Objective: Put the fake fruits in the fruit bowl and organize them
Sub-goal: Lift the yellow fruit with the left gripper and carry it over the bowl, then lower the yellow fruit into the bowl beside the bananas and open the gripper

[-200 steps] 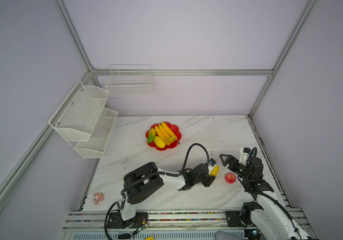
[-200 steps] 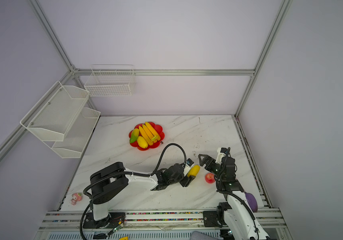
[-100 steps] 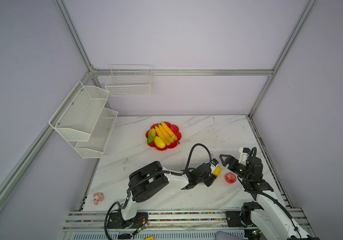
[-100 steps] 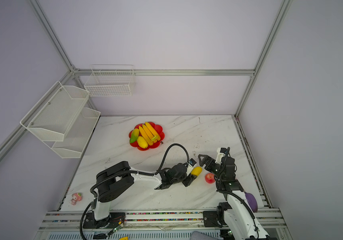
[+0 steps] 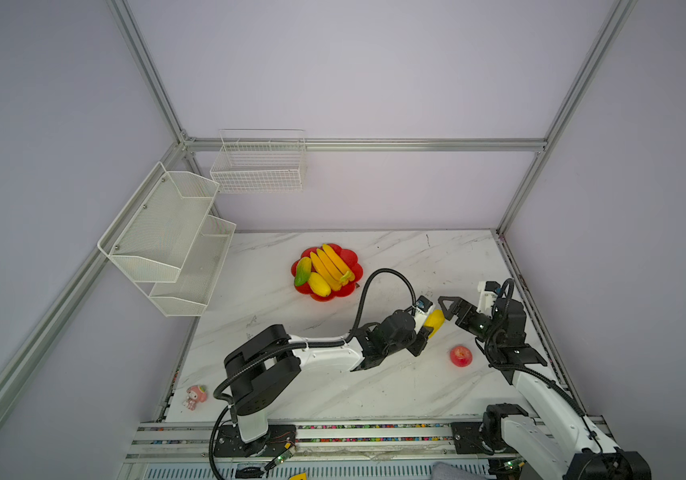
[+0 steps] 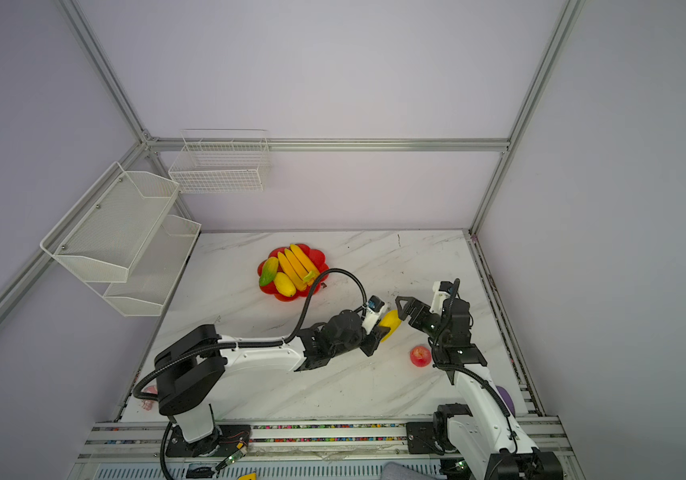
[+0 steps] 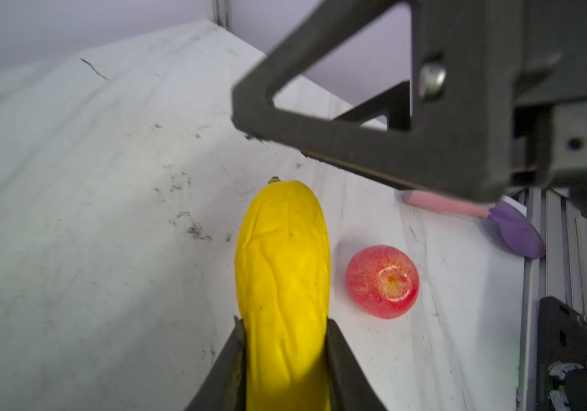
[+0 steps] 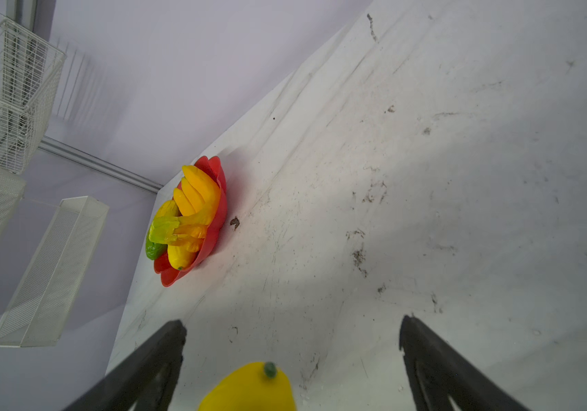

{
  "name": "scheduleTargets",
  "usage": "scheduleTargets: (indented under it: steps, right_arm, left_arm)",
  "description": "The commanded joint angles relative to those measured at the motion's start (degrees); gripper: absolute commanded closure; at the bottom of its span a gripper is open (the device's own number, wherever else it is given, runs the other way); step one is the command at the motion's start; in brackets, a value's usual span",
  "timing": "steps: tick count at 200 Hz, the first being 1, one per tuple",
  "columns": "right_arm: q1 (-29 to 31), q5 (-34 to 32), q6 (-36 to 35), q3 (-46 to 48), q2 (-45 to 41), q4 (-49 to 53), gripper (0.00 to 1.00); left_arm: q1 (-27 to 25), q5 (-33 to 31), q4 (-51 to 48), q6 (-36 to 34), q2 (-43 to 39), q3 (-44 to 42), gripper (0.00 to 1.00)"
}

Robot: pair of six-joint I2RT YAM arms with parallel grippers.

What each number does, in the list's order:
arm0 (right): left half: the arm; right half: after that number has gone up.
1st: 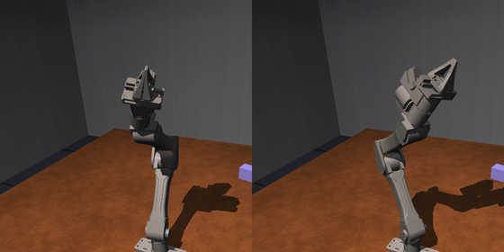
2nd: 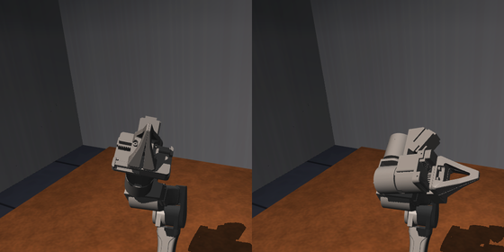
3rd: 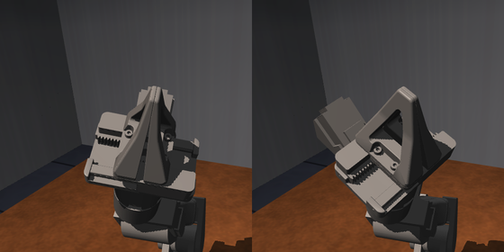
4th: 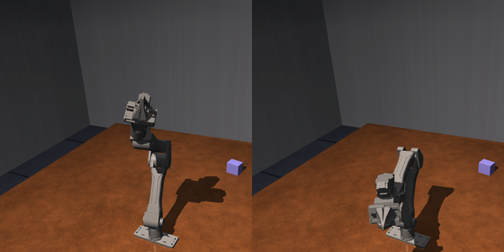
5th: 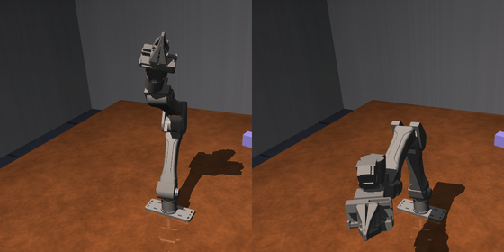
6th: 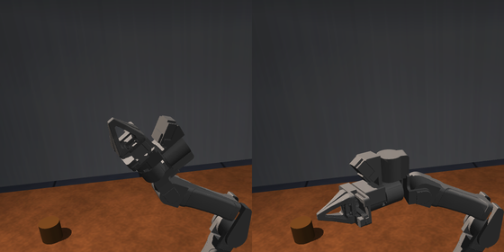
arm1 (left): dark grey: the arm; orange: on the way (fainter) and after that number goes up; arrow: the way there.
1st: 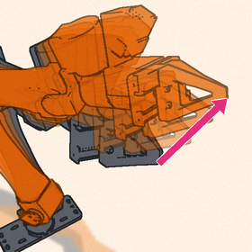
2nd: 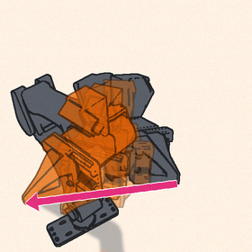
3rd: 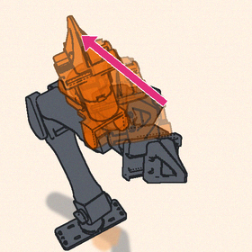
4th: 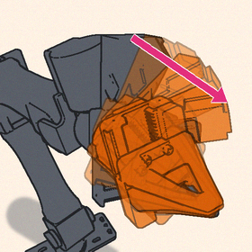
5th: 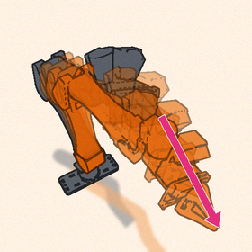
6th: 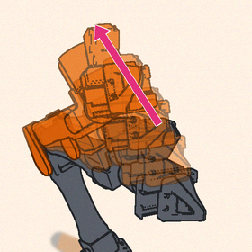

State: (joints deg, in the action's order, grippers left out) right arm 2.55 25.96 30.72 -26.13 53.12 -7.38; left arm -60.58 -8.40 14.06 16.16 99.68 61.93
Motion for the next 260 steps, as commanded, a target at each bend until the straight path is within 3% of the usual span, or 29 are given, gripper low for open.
scheduleTargets:
  steps: [1, 38, 64, 90, 116, 160, 260]
  right_arm:
    - [-0.26, 2.05, 0.49, -4.05, 3.79, -6.41, 0.03]
    - [1.24, 6.21, 2.5, -12.44, 16.25, -15.11, 0.03]
    - [7.87, 7.55, -7.28, -18.16, 24.34, -15.06, 0.03]
    - [15.9, 4.47, -10.66, -12.84, 24.25, -26.8, 0.03]
    - [16.72, 5.58, -10.35, -10.22, 23.5, -31.47, 0.03]
    - [16.7, 4.15, -11.47, -9.03, 21.72, -30.51, 0.03]
    - [16.7, 3.14, -12.37, -9.51, 21.99, -29.37, 0.03]
  left_arm:
    - [4.55, -6.06, -3.95, 1.52, -4.61, 1.81, 0.7]
    - [13.76, -9.91, -6.9, 4.78, -3.52, 11.01, 0.7]
    - [18.82, -15.94, -12.11, 8.67, 1.58, 20.66, 0.71]
    - [22.8, -18.04, -15.79, 10.56, 8.23, 30.54, 0.72]
    - [26.5, -17.09, -20.11, 17.43, 14.4, 38.26, 0.72]
    - [27.89, -20.44, -15.41, 26.4, 18.93, 36.99, 0.73]
    - [28.57, -24.65, -14.72, 29.62, 22.57, 35.49, 0.72]
